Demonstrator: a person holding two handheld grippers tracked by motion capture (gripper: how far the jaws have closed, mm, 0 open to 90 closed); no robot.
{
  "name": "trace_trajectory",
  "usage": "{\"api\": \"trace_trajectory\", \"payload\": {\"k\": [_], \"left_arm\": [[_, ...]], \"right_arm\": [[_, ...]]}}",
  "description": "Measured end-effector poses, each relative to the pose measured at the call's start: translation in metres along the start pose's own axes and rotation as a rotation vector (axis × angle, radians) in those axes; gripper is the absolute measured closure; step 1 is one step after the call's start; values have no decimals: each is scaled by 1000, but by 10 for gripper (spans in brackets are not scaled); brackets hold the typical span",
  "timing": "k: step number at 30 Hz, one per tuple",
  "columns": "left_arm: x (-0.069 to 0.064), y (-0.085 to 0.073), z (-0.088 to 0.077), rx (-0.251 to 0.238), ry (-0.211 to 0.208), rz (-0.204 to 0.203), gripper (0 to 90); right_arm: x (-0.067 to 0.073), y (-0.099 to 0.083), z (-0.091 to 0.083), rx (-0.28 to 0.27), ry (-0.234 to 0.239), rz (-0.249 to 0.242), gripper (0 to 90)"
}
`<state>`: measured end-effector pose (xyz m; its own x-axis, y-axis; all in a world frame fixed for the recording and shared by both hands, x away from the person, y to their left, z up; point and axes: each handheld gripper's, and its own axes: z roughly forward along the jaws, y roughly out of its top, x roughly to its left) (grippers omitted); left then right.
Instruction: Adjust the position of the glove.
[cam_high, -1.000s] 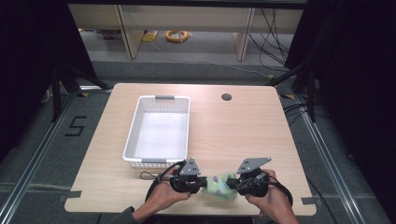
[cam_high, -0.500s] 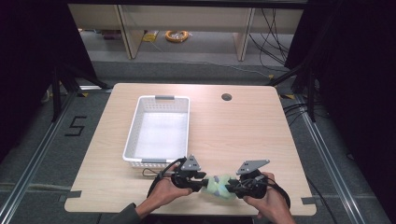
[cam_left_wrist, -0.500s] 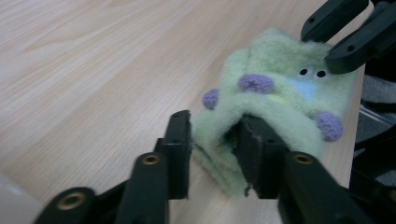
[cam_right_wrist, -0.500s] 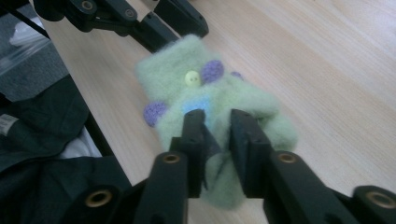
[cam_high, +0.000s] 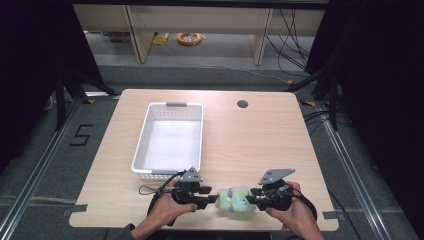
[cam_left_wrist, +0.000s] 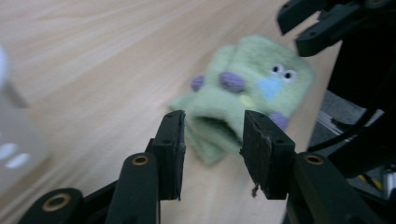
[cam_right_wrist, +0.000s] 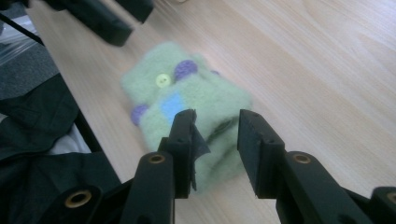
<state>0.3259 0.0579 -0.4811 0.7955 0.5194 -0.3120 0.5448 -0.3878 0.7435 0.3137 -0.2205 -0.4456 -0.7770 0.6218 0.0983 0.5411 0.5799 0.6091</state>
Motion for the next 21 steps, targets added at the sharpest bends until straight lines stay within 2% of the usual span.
{"api": "trace_trajectory", "payload": {"k": [1, 2, 3, 6, 7, 9, 11, 12, 13, 14, 15, 16, 17, 18, 19, 20, 21], "left_arm": [[-3, 0, 2, 5, -8, -7, 588], [-3, 0, 2, 5, -8, -7, 587], [-8, 1, 7, 21, -30, -20, 579], [-11, 1, 13, 40, -36, -23, 572], [-12, 1, 19, 60, -40, -29, 568], [-12, 2, 25, 74, -26, -17, 556], [-12, 1, 27, 78, -13, -27, 604], [-8, 1, 30, 71, 2, -11, 641], [-7, 2, 30, 58, 9, -10, 708], [-5, 2, 30, 43, 12, -15, 770], [-5, 2, 30, 43, 12, -15, 832], [-4, 4, 27, 29, 10, -2, 852], [-4, 4, 27, 29, 10, -2, 868], [-6, 8, 22, 1, 23, 26, 896], [-6, 8, 22, 1, 23, 26, 897], [-7, 14, 17, -12, 30, 53, 897], [-8, 16, 16, -25, 29, 41, 897]], "right_arm": [[1, 1, 0, 14, -1, 26, 675], [1, 1, 0, 14, -1, 26, 675], [0, 1, 2, 11, -7, 4, 675], [1, 0, 4, 7, 4, 8, 671], [2, 0, 2, 30, 12, 22, 658], [3, -2, 7, 35, 15, 40, 646], [2, -2, 9, 41, 12, 22, 652], [3, -3, 17, 55, 16, 28, 698], [1, -3, 19, 62, 15, 8, 753], [2, -2, 18, 71, 21, 33, 801], [0, -3, 21, 37, 9, 3, 836], [-1, -2, 20, 35, 24, -24, 864], [1, -2, 16, 36, 21, -4, 880], [1, -1, 12, 39, 25, -22, 887], [1, -1, 12, 39, 25, -22, 887], [4, -1, 7, 25, 18, -25, 899], [5, -1, 6, 19, 15, -37, 900]]}}
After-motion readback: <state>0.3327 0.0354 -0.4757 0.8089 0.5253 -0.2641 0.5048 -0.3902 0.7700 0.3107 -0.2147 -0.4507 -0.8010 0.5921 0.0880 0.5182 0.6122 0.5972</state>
